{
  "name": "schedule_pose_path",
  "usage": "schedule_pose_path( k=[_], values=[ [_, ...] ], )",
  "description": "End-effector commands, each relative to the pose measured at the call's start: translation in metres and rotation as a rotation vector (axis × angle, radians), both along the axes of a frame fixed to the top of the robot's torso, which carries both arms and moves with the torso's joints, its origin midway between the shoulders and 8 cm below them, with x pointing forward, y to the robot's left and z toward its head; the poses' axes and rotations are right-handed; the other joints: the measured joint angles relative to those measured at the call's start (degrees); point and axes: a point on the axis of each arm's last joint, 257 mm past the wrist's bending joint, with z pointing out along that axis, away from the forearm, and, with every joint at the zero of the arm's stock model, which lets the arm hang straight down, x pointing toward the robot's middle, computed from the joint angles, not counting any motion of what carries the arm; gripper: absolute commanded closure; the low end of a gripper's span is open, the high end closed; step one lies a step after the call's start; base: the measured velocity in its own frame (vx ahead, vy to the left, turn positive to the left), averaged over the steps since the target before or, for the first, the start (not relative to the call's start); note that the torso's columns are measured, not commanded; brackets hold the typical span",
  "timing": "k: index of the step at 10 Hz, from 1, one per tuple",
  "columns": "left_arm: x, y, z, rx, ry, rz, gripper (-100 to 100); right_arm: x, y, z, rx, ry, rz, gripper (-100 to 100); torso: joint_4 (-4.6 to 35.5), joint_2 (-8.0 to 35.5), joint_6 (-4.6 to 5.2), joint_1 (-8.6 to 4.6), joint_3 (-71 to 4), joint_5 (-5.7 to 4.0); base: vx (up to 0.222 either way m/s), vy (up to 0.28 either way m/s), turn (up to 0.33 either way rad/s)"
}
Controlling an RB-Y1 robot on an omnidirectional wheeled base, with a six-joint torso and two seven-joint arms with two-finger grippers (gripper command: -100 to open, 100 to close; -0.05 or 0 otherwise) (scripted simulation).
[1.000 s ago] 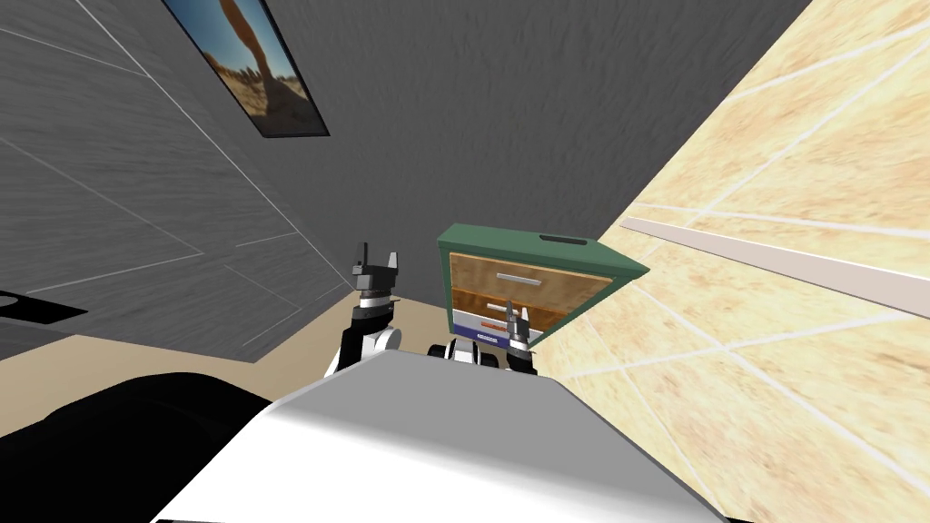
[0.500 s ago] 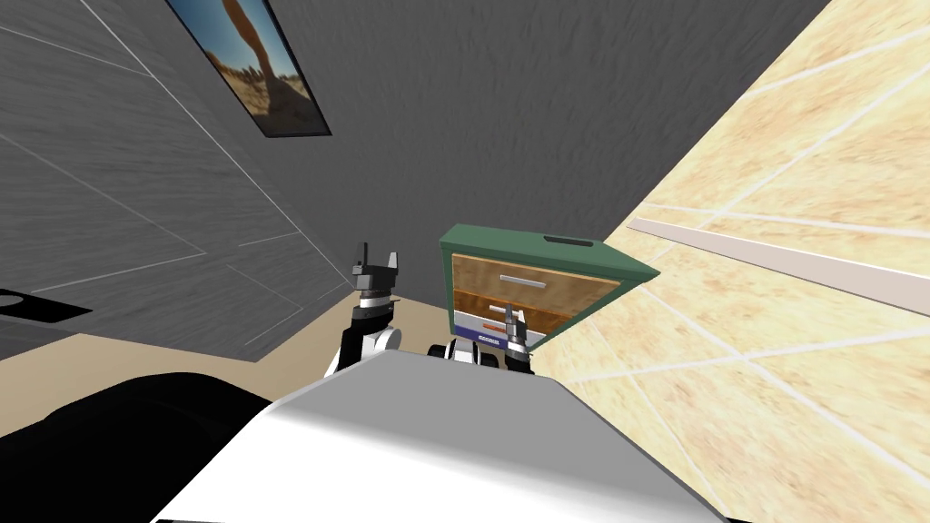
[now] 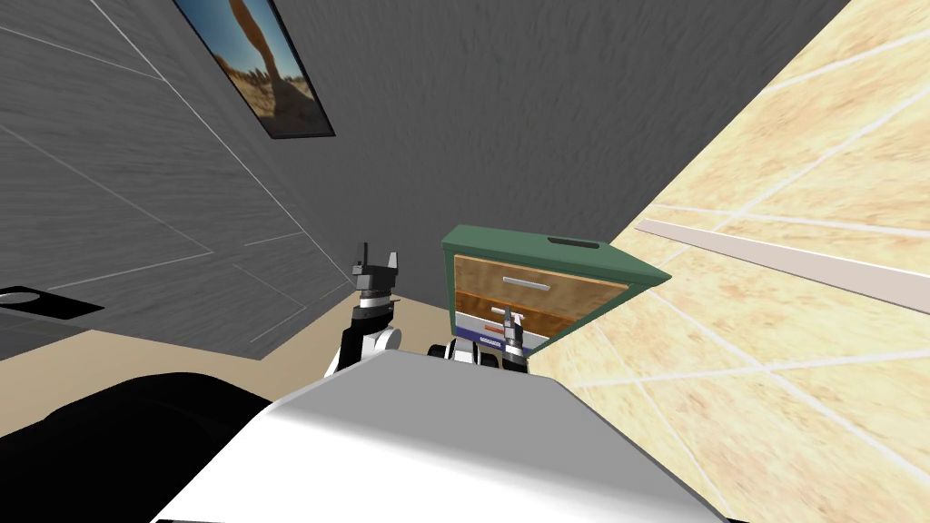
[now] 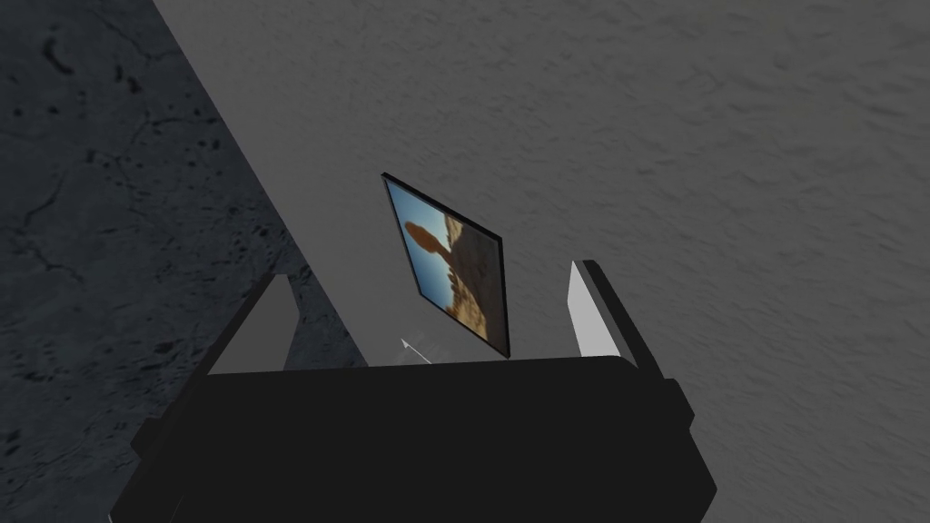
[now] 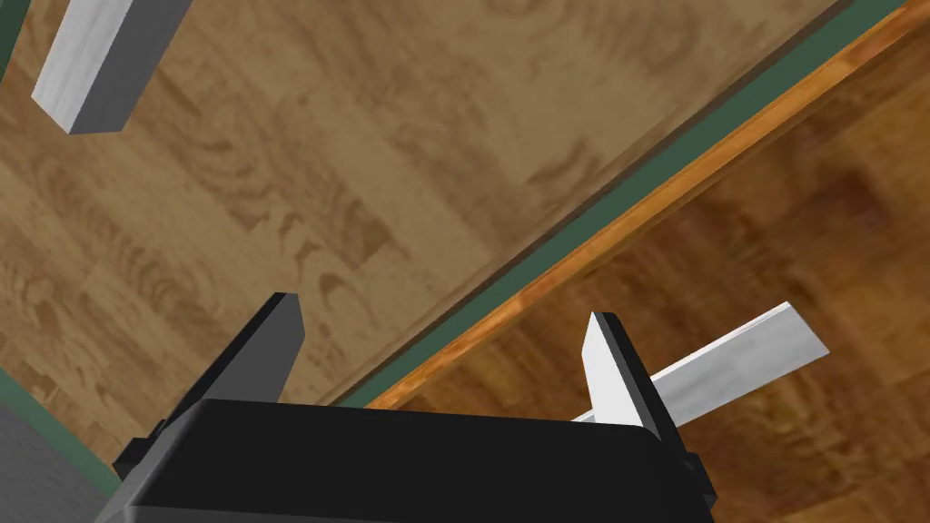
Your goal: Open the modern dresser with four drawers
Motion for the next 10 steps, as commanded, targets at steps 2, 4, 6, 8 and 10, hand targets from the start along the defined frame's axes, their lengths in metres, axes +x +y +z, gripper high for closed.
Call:
schedule_pose_path(
  k=[2, 4, 6, 8, 10],
  values=[
    [0.0, 0.0, 0.0, 0.0, 0.0, 0.0, 0, -0.004, 0.002, -0.015, 0.095, 0.018, 0.024, -100, 0.0, -0.1, 0.0, 0.08, -0.1, 0.02, 0.036, 0.029, 0.002],
    [0.0, 0.0, 0.0, 0.0, 0.0, 0.0, 0, -0.008, 0.004, -0.028, 0.162, 0.035, 0.038, -100, 0.0, 0.0, -0.01, -0.03, 0.0, -0.02, 0.015, 0.011, 0.035],
    [0.0, 0.0, 0.0, 0.0, 0.0, 0.0, 0, -0.012, 0.006, -0.04, 0.222, 0.05, 0.05, -100, 0.0, 0.0, 0.0, 0.01, 0.0, -0.01, 0.024, 0.017, 0.024],
    [0.0, 0.0, 0.0, 0.0, 0.0, 0.0, 0, -0.015, 0.007, -0.051, 0.281, 0.064, 0.061, -100, 0.0, 0.0, 0.0, 0.03, 0.0, 0.01, 0.014, 0.014, 0.027],
    [0.0, 0.0, 0.0, 0.0, 0.0, 0.0, 0, -0.019, 0.008, -0.06, 0.335, 0.077, 0.07, -100, 0.0, 0.0, 0.0, 0.01, 0.0, 0.0, 0.026, 0.017, 0.025]
  ],
)
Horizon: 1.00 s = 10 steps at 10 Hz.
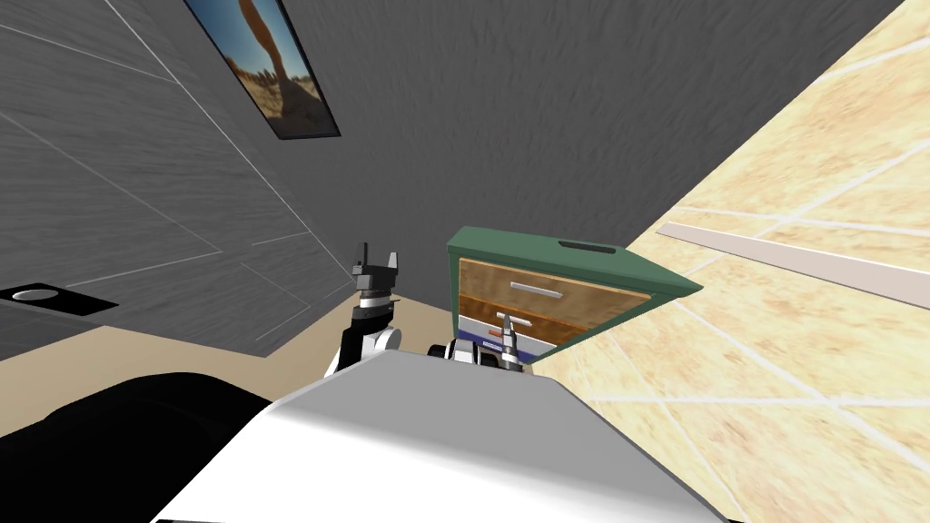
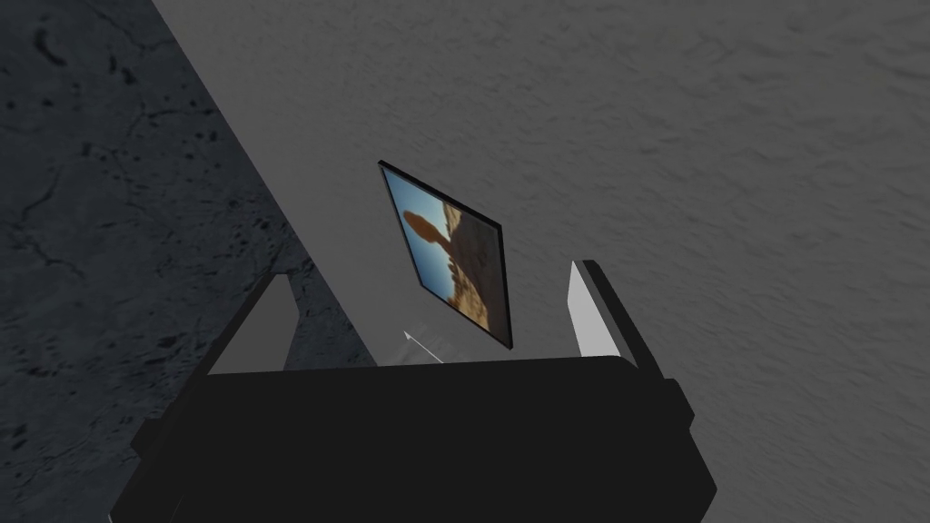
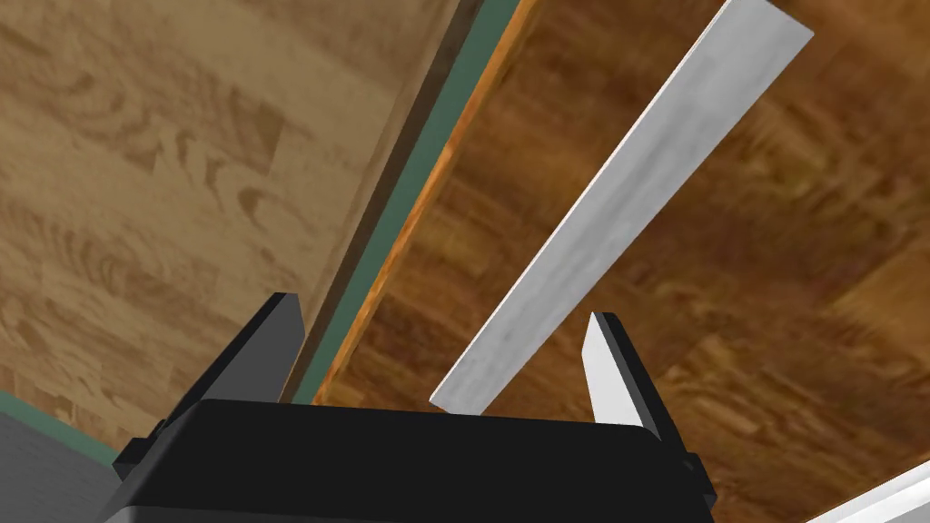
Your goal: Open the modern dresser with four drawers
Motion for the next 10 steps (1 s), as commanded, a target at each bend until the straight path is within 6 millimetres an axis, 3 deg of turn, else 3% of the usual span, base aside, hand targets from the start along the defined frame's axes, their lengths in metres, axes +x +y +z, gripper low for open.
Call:
schedule_pose_path(
  k=[1, 8, 10],
  values=[
    [0.0, 0.0, 0.0, 0.0, 0.0, 0.0, 0, -0.006, 0.001, -0.015, 0.074, 0.019, 0.012, -100, 0.0, 0.0, 0.0, 0.01, 0.0, 0.01, 0.029, 0.025, 0.021],
    [0.0, 0.0, 0.0, 0.0, 0.0, 0.0, 0, -0.021, -0.002, -0.044, 0.236, 0.057, 0.036, -100, 0.0, 0.0, 0.0, 0.04, 0.0, 0.01, 0.021, 0.017, 0.023],
    [0.0, 0.0, 0.0, 0.0, 0.0, 0.0, 0, -0.021, -0.003, -0.044, 0.237, 0.058, 0.036, -100, 0.0, 0.0, 0.01, -0.02, 0.0, 0.0, 0.013, 0.006, 0.005]
  ],
)
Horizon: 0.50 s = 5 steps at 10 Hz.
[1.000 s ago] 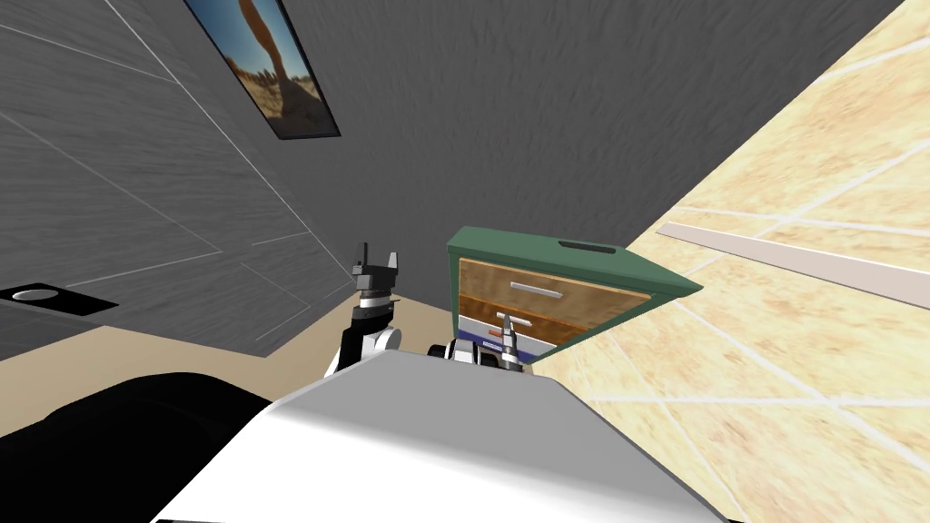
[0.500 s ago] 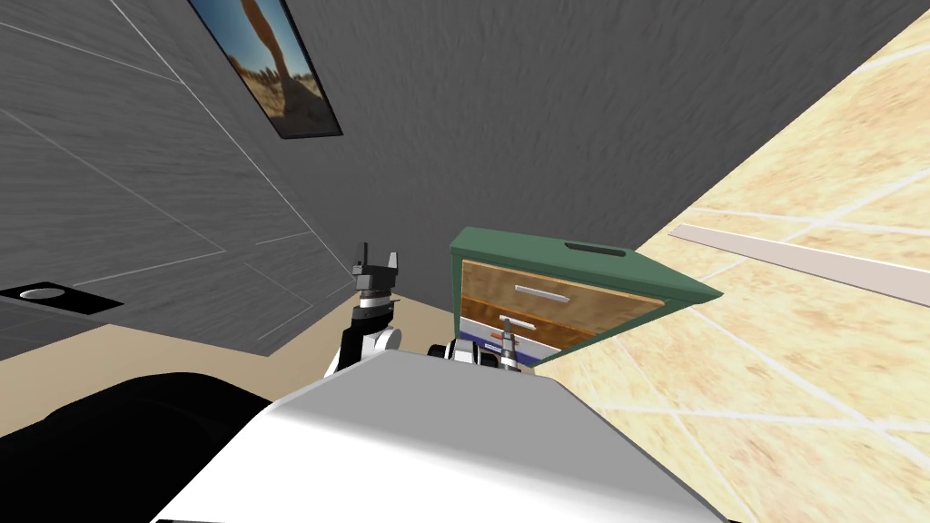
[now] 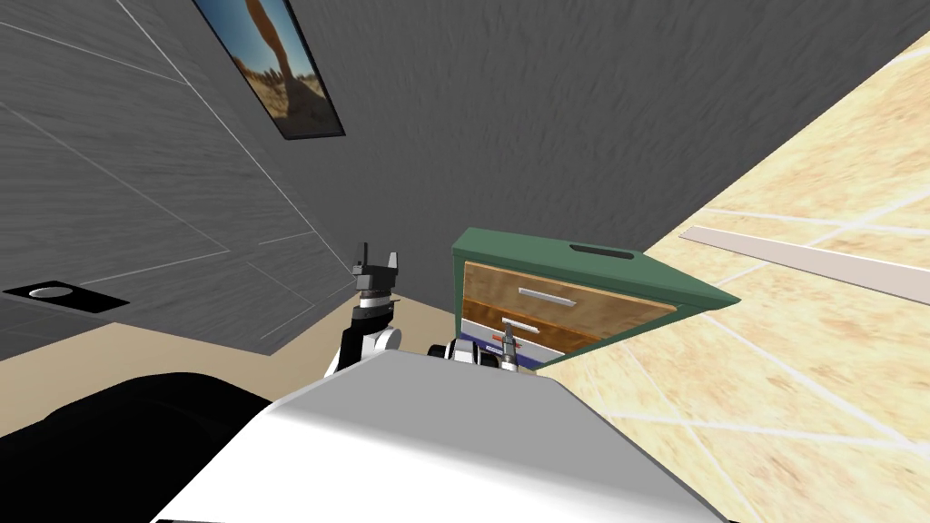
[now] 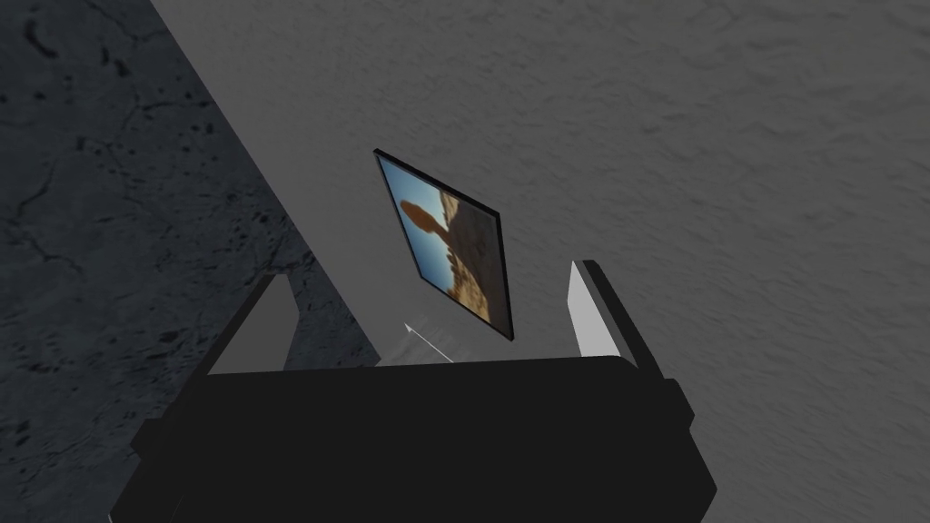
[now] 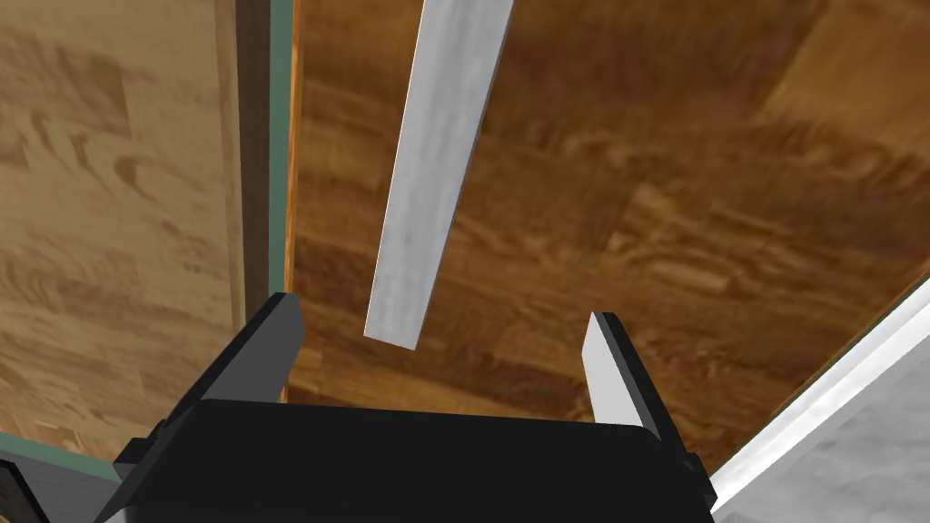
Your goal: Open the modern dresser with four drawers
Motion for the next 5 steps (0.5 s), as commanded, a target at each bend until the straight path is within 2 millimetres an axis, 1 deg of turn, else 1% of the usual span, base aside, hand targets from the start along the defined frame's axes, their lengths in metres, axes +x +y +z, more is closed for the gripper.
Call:
schedule_pose_path(
  k=[1, 2, 3, 4, 5],
  values=[
    [0.0, 0.0, 0.0, 0.0, 0.0, 0.0, 0, 0.009, 0.005, 0.004, 0.003, 0.0, 0.002, -100, 0.0, 0.0, 0.0, -0.03, 0.0, -0.01, 0.029, -0.023, -0.015],
    [0.0, 0.0, 0.0, 0.0, 0.0, 0.0, 0, 0.014, 0.008, 0.007, 0.002, 0.0, 0.003, -100, 0.0, 0.0, -0.01, -0.08, 0.0, -0.02, 0.056, -0.039, -0.009],
    [0.0, 0.0, 0.0, 0.0, 0.0, 0.0, 0, 0.011, 0.005, 0.006, 0.005, -0.003, 0.001, -100, 0.0, -0.1, 0.0, -0.08, -0.1, -0.03, 0.027, -0.019, 0.002],
    [0.0, 0.0, 0.0, 0.0, 0.0, 0.0, 0, 0.003, 0.002, 0.001, 0.003, 0.0, 0.001, 100, 0.0, 0.0, 0.0, 0.04, 0.0, 0.0, -0.025, 0.015, 0.014],
    [0.0, 0.0, 0.0, 0.0, 0.0, 0.0, 0, 0.0, 0.0, 0.0, 0.003, 0.0, 0.0, 100, 0.0, 0.2, 0.0, 0.15, 0.1, 0.03, -0.035, 0.024, 0.009]
  ],
)
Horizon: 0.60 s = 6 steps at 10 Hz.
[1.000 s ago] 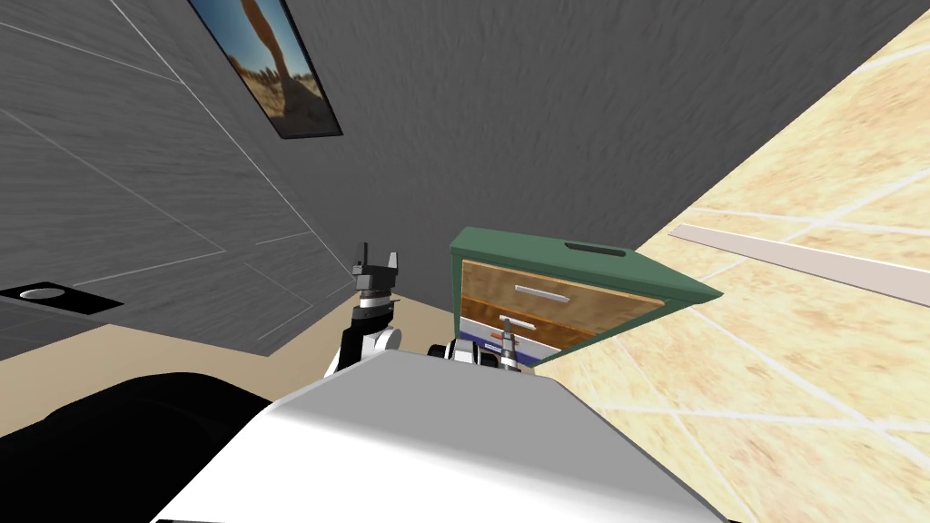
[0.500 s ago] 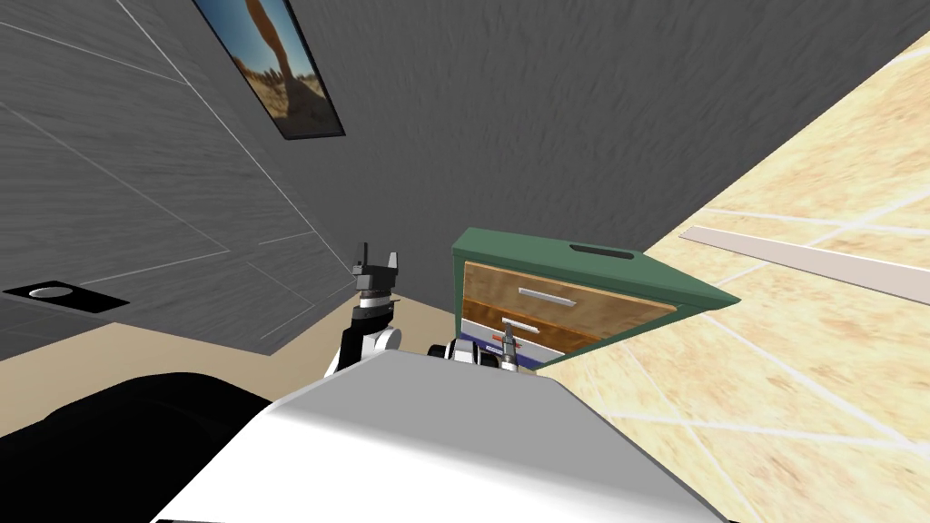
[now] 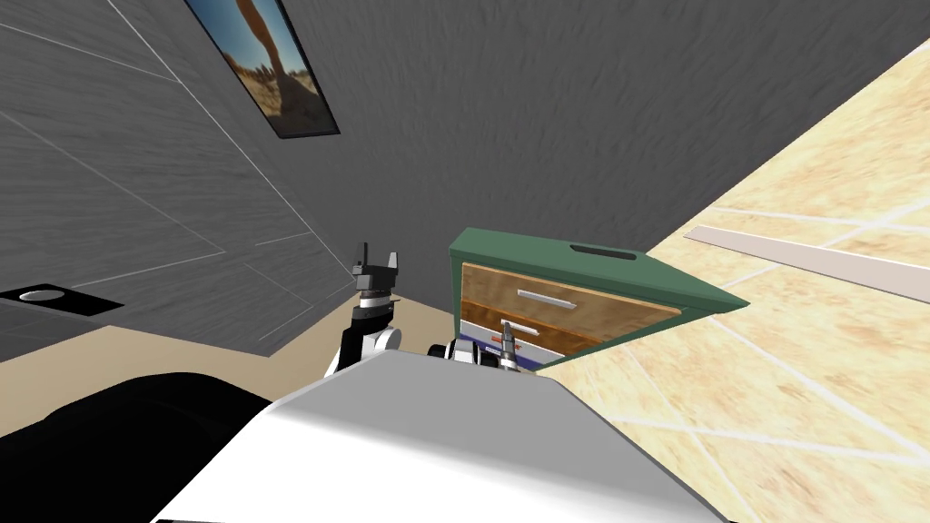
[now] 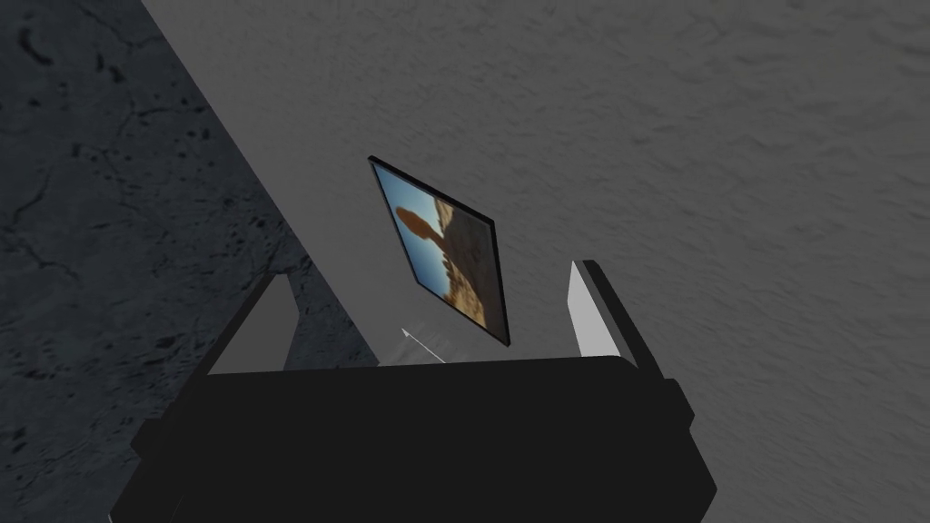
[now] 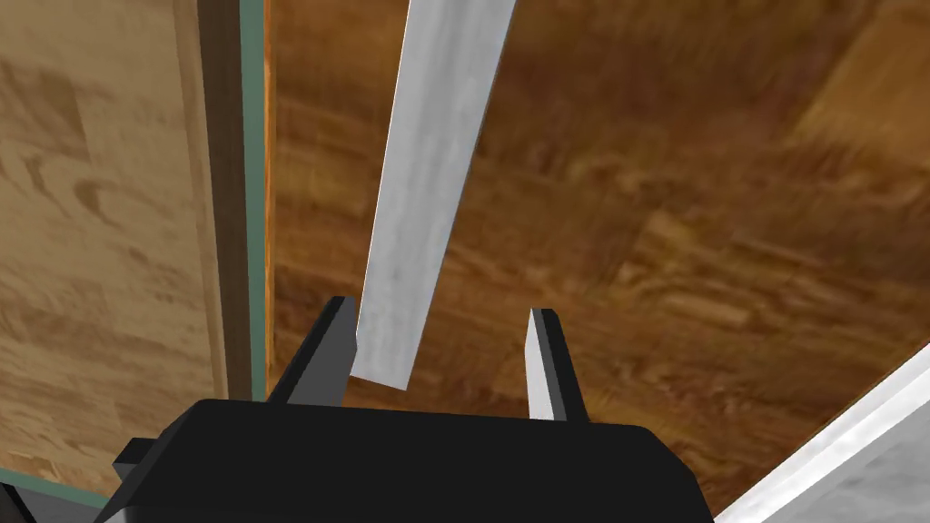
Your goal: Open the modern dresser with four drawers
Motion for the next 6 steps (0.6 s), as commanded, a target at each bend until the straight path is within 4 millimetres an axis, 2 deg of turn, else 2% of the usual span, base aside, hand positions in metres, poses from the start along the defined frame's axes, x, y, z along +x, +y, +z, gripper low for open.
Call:
schedule_pose_path(
  k=[1, 5, 6],
  values=[
    [0.0, 0.0, 0.0, 0.0, 0.0, 0.0, 0, -0.001, -0.001, 0.006, 0.004, -0.024, -0.002, 100, -0.4, -0.2, 0.0, -0.17, 0.0, -0.21, -0.024, 0.015, -0.004],
    [0.0, 0.0, 0.0, 0.0, 0.0, 0.0, 0, 0.001, 0.01, 0.004, 0.002, 0.008, 0.009, 100, -0.2, -0.3, 0.01, -0.26, -0.1, -0.15, -0.155, 0.008, -0.025],
    [0.0, 0.0, 0.0, 0.0, 0.0, 0.0, 0, 0.004, 0.009, 0.011, 0.006, -0.015, 0.006, 100, -0.3, -0.3, 0.02, -0.26, -0.1, -0.15, -0.081, 0.003, -0.004]
  ],
)
